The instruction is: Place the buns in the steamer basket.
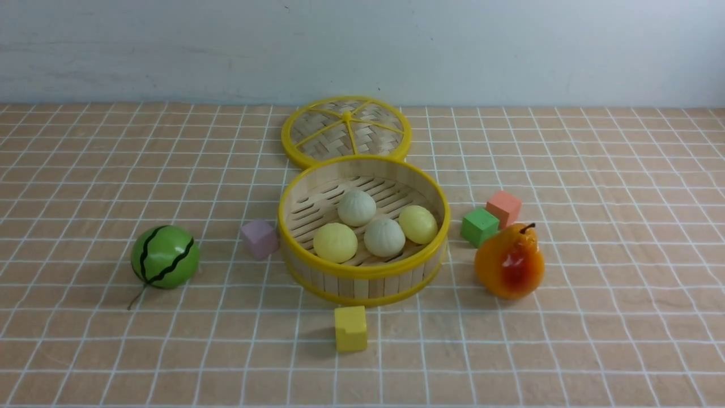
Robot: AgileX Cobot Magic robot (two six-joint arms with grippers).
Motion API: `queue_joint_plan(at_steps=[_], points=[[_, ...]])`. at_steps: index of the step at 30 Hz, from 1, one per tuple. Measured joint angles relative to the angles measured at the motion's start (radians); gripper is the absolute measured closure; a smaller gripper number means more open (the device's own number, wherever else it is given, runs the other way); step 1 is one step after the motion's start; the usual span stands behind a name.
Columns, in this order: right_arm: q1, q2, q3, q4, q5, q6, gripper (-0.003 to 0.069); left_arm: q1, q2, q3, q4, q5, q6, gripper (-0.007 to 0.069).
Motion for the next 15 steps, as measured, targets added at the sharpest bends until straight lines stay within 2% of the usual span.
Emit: queue_joint_plan(at_steps=[15], points=[[0.000, 0.000, 0.000, 0.000, 0.000, 0.000, 0.0589, 0.000, 0.000, 0.000, -0.001, 0.000, 0.000, 0.0638]])
